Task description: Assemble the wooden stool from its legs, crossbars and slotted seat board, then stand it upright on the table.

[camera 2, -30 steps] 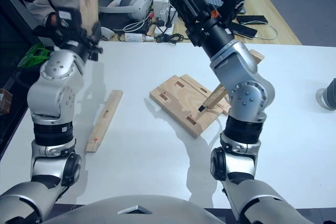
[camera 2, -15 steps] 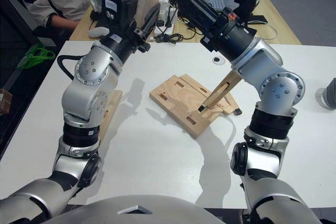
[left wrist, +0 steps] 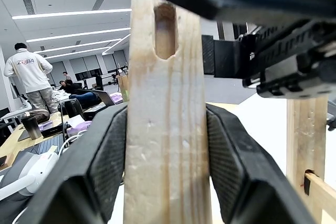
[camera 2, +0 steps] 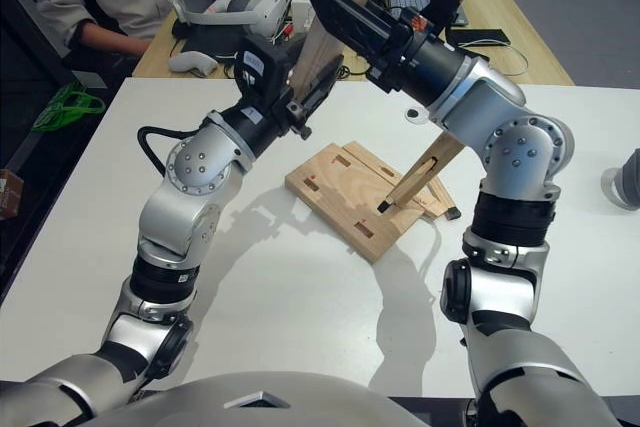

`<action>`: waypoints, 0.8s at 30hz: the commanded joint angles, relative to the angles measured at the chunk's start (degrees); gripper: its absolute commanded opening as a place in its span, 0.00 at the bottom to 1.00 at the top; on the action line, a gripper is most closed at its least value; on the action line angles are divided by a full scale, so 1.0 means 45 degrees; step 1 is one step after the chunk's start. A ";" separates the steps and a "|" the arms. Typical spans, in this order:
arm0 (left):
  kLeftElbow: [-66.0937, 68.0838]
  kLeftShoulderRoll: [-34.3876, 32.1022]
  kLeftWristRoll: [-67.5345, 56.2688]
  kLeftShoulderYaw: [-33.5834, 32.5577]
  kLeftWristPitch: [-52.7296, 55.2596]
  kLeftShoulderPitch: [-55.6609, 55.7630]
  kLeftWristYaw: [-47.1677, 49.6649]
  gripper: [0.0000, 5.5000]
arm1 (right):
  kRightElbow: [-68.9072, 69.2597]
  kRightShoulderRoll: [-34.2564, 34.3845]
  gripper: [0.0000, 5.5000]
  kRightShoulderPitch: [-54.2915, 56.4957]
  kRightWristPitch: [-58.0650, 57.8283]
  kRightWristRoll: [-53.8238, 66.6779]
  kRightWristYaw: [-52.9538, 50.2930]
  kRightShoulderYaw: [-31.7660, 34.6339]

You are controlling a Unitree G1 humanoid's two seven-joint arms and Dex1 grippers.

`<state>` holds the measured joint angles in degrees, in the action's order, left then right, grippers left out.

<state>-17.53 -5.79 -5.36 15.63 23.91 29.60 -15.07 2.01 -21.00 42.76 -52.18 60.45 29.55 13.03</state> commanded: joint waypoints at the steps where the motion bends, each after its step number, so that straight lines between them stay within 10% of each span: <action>1: -0.0157 -0.0239 0.0278 -0.0103 -0.0268 -0.0244 -0.0145 0.37 | -0.0004 -0.0156 0.49 0.0250 -0.0240 0.0151 0.0106 0.0156; 10: -0.0203 -0.0164 0.0494 -0.0033 -0.0601 -0.0153 -0.0207 0.37 | 0.0133 -0.0104 0.22 0.0061 -0.0359 0.0253 0.0318 0.0303; 18: -0.0647 -0.0823 0.0450 0.0855 -0.0297 -0.0594 -0.1578 0.50 | 0.0003 0.0096 0.19 -0.0139 0.0296 -0.0693 0.0072 0.0204; 24: -0.2113 -0.2733 -0.4604 -0.1518 0.5406 -0.1250 -0.4763 0.57 | -0.0382 -0.0893 0.18 -0.0569 0.0602 -0.1487 0.1516 0.0195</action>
<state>-24.68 -14.85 -16.56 15.22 39.01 24.49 -31.88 0.30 -22.07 40.93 -49.70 54.19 33.04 13.87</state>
